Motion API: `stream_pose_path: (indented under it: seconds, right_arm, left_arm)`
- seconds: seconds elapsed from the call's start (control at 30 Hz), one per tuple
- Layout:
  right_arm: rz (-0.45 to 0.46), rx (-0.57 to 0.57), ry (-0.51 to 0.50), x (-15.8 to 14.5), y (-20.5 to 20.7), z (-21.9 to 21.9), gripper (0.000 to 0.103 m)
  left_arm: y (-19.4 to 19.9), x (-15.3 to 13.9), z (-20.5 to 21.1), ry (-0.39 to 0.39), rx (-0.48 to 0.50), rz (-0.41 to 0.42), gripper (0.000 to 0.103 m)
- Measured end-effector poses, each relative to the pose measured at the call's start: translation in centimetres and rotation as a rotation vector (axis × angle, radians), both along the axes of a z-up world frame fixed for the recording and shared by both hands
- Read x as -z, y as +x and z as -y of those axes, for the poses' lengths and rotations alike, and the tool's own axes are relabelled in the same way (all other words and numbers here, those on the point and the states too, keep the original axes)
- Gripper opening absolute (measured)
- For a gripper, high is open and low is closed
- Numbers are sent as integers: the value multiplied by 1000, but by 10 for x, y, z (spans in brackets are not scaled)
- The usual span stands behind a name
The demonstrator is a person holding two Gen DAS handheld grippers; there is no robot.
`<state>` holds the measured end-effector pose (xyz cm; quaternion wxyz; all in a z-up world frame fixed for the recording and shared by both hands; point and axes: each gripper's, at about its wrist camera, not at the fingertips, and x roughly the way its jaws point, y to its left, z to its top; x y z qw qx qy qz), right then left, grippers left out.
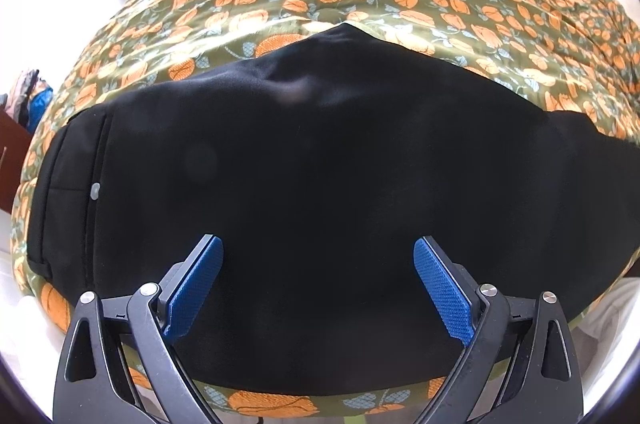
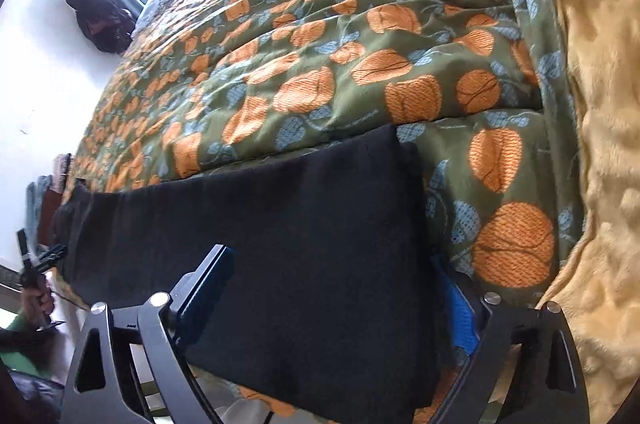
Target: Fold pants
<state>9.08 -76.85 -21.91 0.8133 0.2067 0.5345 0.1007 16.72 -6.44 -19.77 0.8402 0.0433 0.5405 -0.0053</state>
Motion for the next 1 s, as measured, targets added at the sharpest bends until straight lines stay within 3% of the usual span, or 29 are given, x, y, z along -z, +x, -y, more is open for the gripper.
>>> stream_pose_path:
  seconds: [0.13,0.23,0.43,0.5,0.73,1.0]
  right_arm:
    - [-50,32,-18,11,0,8,70]
    - [-52,41,-14,13,-1,8,64]
    - [-20,34,50,0,-7,3,13]
    - [9,40,70,-9,-11,-2,13]
    - [159,40,305,-46,-32,-44,12]
    - [254,-102,475,-70,-37,-178,12]
  left_arm:
    - [2,2,0,-7,-6,-8,97]
    - [0,0,2,-2,6,-1,97]
    - [1,2,-4,-9,-15,-6,97]
    - [1,1,-5,-14,-21,-3,97]
    - [-1,0,-4,-27,-21,3,97]
    - [-3,-1,-6,-54,-25,12,97]
